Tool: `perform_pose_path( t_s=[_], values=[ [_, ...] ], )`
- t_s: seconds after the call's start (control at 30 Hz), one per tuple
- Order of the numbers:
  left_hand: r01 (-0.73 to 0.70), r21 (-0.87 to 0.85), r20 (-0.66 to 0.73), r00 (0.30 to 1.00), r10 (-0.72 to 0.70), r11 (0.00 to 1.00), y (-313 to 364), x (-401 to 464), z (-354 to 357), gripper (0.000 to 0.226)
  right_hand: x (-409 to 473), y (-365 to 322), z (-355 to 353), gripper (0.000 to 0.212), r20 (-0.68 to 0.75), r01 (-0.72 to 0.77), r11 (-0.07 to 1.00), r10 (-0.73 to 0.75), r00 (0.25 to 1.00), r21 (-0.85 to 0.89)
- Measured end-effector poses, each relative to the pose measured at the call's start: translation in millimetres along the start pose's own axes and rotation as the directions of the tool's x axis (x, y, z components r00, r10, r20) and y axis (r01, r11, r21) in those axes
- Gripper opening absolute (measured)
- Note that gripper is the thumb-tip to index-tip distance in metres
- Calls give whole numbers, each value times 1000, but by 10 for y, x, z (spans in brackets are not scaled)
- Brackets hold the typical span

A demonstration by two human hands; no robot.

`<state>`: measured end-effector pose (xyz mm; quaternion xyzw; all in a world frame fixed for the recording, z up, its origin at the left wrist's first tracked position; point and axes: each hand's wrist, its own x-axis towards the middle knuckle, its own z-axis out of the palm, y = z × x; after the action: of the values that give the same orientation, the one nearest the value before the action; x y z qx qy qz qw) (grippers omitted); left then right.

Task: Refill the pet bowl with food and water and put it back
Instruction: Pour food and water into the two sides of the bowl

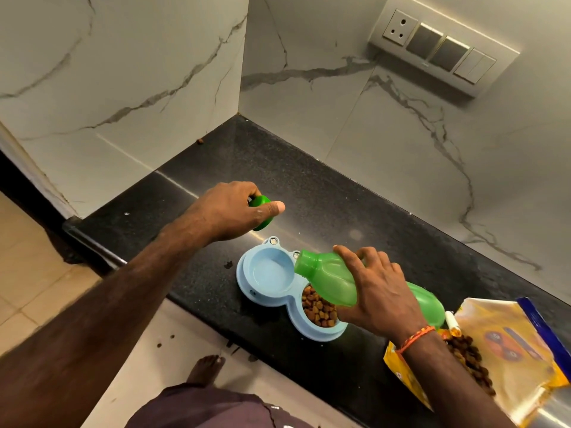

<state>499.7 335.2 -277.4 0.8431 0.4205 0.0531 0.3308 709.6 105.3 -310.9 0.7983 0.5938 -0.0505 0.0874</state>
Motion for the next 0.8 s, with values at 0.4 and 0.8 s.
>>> perform_pose_path(
  t_s=[0.4, 0.8],
  values=[
    [5, -2, -10, 1000, -5, 1000, -58, -35, 14, 62, -1, -33, -64, 117, 15, 27, 999, -26, 1000, -36],
    [13, -25, -9, 1000, -13, 1000, -121, -71, -11, 64, 18, -40, -146, 120, 29, 37, 994, -34, 999, -102]
  ],
)
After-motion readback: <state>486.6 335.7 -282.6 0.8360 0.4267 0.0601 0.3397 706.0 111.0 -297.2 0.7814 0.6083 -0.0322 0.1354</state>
